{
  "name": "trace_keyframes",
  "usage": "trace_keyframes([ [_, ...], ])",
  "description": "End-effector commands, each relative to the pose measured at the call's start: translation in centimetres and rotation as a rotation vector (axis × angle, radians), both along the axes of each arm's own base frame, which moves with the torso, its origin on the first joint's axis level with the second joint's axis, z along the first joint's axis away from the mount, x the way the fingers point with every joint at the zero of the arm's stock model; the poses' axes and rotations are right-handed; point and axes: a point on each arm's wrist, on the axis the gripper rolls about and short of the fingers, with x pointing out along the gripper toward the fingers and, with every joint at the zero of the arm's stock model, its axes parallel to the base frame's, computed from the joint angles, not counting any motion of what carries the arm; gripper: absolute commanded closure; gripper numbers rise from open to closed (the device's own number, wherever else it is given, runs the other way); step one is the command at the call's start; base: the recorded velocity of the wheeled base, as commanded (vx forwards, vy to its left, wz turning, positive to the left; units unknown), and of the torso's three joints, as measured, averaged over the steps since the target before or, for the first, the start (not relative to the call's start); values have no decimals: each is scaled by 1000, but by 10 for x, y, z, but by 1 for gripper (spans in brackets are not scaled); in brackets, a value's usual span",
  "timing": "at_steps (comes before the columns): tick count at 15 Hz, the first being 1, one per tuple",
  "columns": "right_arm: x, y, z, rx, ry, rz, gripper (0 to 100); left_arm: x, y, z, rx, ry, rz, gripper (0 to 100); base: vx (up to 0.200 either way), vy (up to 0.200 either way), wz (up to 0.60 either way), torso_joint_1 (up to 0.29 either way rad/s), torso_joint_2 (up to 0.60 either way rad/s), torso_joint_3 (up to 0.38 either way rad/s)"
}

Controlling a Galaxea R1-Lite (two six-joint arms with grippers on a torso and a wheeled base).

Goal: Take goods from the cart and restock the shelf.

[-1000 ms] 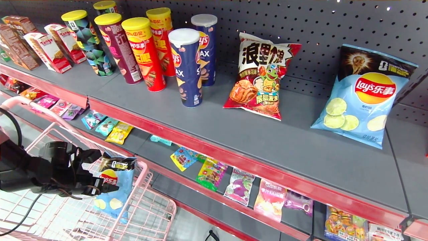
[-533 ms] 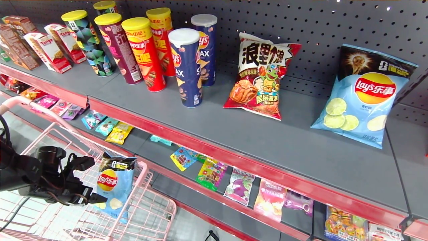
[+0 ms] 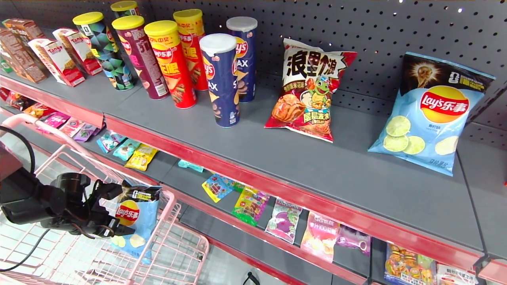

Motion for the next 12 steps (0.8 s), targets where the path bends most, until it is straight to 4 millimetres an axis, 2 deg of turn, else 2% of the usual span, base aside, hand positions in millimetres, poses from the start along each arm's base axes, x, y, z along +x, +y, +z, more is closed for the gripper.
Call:
trace_keyframes([
  [1,0,0,0,0,1,0,0,7,-4,-11,-14,17,-9,0,0,0,0,0,0,0],
  [3,0,0,0,0,1,0,0,12,-10,-18,-18,24,-27,0,0,0,0,0,0,0],
  [7,0,0,0,0,1,0,0,27,-19,-12,-46,-11,-17,0,0,0,0,0,0,0],
  [10,0,0,0,0,1,0,0,37,-37,-16,-95,-26,-24,0,0,0,0,0,0,0],
  [12,0,0,0,0,1,0,0,51,-40,-14,-110,-62,-24,0,0,0,0,0,0,0],
])
